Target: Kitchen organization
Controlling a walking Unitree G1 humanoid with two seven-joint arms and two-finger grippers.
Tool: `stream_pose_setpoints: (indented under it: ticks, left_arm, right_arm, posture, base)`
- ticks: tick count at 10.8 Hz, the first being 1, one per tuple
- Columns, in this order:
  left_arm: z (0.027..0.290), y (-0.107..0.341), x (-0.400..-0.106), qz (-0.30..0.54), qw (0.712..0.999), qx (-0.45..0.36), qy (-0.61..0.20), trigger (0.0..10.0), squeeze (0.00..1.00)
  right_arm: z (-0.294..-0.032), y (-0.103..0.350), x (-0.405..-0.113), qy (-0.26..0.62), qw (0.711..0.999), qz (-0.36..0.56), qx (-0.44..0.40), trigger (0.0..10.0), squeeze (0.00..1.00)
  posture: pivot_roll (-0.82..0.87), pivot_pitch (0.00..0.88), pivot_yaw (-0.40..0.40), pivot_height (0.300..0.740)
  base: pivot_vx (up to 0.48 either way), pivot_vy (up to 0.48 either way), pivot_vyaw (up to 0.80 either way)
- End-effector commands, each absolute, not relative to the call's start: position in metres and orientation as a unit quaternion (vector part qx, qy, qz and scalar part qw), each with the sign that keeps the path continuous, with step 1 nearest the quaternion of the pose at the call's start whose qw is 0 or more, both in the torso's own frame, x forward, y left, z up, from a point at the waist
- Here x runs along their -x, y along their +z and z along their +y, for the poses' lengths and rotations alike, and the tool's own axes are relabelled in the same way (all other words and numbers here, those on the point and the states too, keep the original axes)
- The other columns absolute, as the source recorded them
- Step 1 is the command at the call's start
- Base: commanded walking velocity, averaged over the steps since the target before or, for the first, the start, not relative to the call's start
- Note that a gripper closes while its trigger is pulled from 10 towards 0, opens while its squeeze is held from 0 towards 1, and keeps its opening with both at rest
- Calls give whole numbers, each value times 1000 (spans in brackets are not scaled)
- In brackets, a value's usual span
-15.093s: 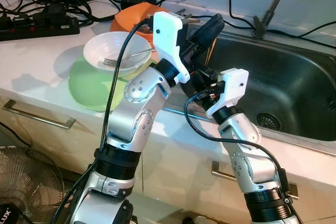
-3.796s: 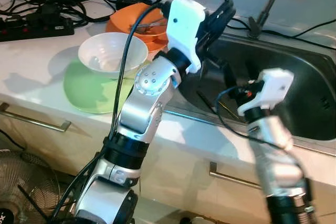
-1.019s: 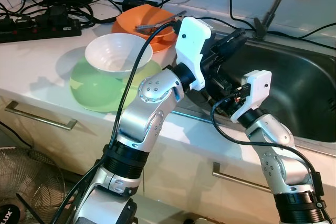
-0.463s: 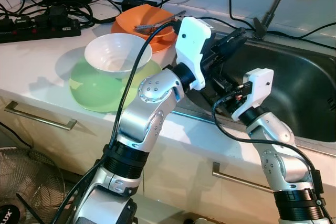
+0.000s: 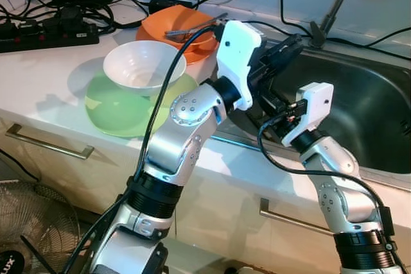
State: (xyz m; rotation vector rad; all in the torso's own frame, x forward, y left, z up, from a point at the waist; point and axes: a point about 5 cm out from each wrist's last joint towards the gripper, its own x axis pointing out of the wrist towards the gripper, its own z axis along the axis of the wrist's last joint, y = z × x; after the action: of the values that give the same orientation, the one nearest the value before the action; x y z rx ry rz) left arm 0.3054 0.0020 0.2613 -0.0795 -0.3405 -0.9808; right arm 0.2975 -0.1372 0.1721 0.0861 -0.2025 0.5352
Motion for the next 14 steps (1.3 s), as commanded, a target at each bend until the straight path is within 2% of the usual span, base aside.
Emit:
stream_pose_setpoints:
  ticks: [1,2,6,7,8,9,10,14]
  left_arm:
    - [5,260,-306,-164,871,35,-462,10000,933]
    - [5,260,-307,-161,873,37,-459,10000,1000]
    - [4,260,-307,-161,871,39,-462,10000,1000]
    - [5,259,-307,-162,873,32,-459,10000,0]
    - [7,255,-309,-155,878,23,-453,10000,0]
    - [12,246,-313,-139,885,10,-443,10000,0]
    - [19,232,-316,-118,894,-8,-433,10000,0]
    - [46,184,-316,-39,912,-49,-404,10000,0]
  right_arm:
    - [-160,176,-302,209,970,-112,-59,0,0]
    - [-160,176,-302,209,970,-112,-59,0,0]
    - [-162,176,-306,193,974,-109,-52,0,0]
    - [-170,178,-313,166,979,-110,-41,0,0]
    - [-179,177,-321,133,986,-98,-25,0,0]
    - [-192,174,-331,83,993,-81,-8,9490,0]
    - [-205,172,-339,37,997,-67,5,10000,0]
    - [-217,171,-367,-14,999,-44,15,10000,0]
  posture:
    - [37,57,-55,740]
    - [37,56,-55,740]
    - [38,58,-57,740]
    - [36,55,-54,740]
    - [36,53,-54,740]
    - [37,52,-55,740]
    - [37,52,-55,740]
    - [46,52,-60,740]
  base:
    - [0,0,0]
    - [0,0,0]
    - [0,0,0]
    - [0,0,0]
    - [0,0,0]
    - [0,0,0]
    - [0,0,0]
    - [0,0,0]
